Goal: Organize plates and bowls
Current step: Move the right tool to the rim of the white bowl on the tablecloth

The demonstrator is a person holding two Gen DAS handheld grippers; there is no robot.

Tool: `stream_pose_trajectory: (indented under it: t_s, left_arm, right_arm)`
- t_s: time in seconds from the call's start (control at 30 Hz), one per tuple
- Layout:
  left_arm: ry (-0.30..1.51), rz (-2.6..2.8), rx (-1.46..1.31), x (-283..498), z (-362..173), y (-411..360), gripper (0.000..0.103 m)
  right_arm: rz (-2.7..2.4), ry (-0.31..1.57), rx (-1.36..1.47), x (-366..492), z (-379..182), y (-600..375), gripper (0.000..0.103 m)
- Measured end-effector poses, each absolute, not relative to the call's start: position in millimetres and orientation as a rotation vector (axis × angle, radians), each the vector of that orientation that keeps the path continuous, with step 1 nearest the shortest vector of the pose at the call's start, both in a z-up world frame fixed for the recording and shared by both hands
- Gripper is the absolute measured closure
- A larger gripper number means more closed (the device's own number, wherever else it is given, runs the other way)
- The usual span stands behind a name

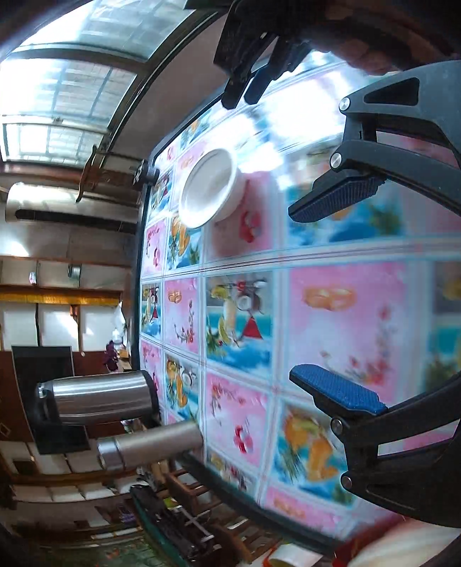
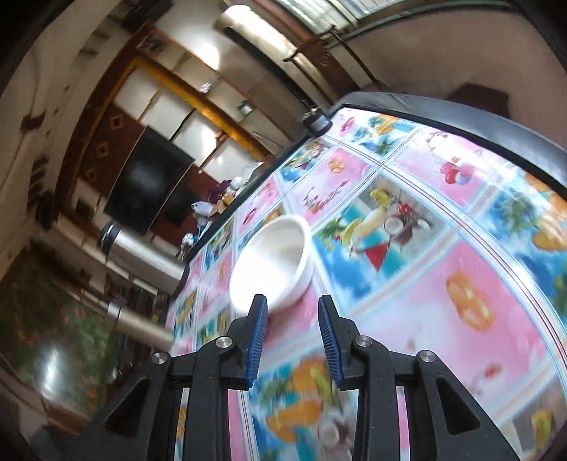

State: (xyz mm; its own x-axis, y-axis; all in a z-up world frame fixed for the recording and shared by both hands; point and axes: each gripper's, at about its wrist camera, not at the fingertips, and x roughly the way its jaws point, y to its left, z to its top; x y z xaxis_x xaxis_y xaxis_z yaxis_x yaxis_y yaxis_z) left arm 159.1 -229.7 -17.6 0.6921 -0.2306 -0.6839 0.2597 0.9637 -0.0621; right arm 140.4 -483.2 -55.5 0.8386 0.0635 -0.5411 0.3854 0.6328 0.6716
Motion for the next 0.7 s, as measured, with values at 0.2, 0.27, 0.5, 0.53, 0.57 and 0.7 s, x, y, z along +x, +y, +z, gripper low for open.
stream_pose_trajectory:
  t_s: [0.2,0.27,0.5,0.53,0.57,0.7]
  left_arm:
    - [0.75,-0.24,0.083,179.6,-44.9,-233.3,0.02]
    - [0.794,-0.239,0.057,187.7,-53.0,-224.1,0.02]
    - [0.816,-0.246,-0.028,192.1,-52.7,-208.6,0.02]
    - [0.818,-0.245,-0.033,192.1,-52.7,-207.6,0.02]
    - [0.82,-0.244,-0.036,193.8,-53.6,-206.7,0.02]
    - [0.82,-0.237,-0.042,195.9,-53.6,-204.5,0.02]
  right_arm:
    - [-0.217,0.632,0.945,204.3,-71.7,-500.3,0.07]
    - [-0.255,0.673,0.95,222.4,-79.7,-501.4,0.07]
    - [-0.328,0.73,0.88,246.1,-92.2,-489.4,0.07]
    - [-0.336,0.737,0.871,246.7,-92.9,-487.5,0.075]
    - [-0.338,0.74,0.87,246.1,-93.9,-486.1,0.078]
    - [-0.348,0.755,0.852,238.7,-92.7,-481.6,0.09]
